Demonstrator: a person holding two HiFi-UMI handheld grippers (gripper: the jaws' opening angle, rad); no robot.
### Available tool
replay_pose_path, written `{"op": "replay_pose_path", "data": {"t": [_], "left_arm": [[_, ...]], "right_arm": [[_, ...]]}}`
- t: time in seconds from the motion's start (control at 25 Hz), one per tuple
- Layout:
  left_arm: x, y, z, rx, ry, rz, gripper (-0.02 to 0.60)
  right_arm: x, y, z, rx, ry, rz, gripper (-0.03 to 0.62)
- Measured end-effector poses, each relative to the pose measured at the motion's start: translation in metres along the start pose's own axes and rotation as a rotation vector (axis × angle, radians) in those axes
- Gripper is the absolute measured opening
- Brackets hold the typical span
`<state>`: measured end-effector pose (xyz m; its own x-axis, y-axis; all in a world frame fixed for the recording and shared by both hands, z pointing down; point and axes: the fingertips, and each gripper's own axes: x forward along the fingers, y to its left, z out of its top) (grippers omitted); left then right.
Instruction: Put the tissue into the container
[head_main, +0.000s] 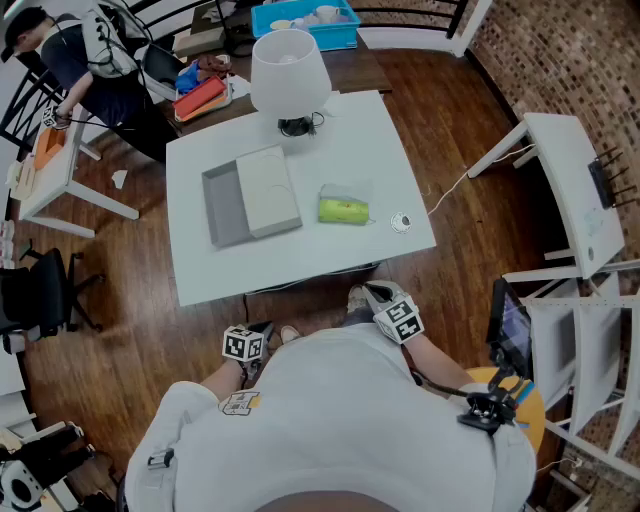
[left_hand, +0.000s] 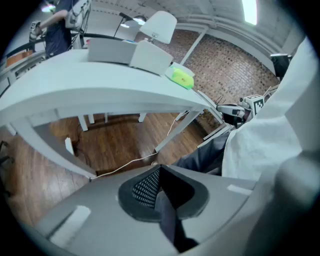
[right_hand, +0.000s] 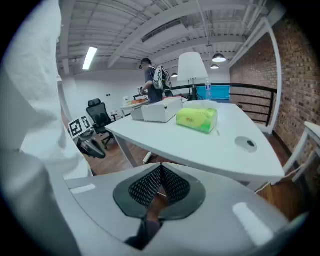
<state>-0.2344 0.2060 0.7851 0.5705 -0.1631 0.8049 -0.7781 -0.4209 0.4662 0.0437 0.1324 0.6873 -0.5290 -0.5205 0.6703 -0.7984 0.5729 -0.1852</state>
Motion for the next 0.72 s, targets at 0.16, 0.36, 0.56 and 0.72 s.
{"op": "replay_pose_path", "data": {"t": [0.16, 0.36, 0.56, 0.72], "left_arm": [[0.032, -0.047, 0.111, 0.125, -0.111, -0.024, 0.0], [0.049, -0.105, 0.2, 0.208, -0.247, -0.037, 0.0], [0.048, -0.126, 0.261, 0.294, -0.33, 0.024, 0.0], [0.051, -0.13, 0.303, 0.376, -0.351, 0.052, 0.0]], "right_arm": [[-0.003, -0.061, 0.047, -0.082, -0.081, 0.045, 0.0], [-0.006, -0.101, 0.065, -0.139, -0.1, 0.107, 0.0], [0.002, -0.123, 0.071, -0.152, -0.107, 0.138, 0.0], [0.013, -0.127, 0.084, -0.17, -0.109, 0.145, 0.0]]}}
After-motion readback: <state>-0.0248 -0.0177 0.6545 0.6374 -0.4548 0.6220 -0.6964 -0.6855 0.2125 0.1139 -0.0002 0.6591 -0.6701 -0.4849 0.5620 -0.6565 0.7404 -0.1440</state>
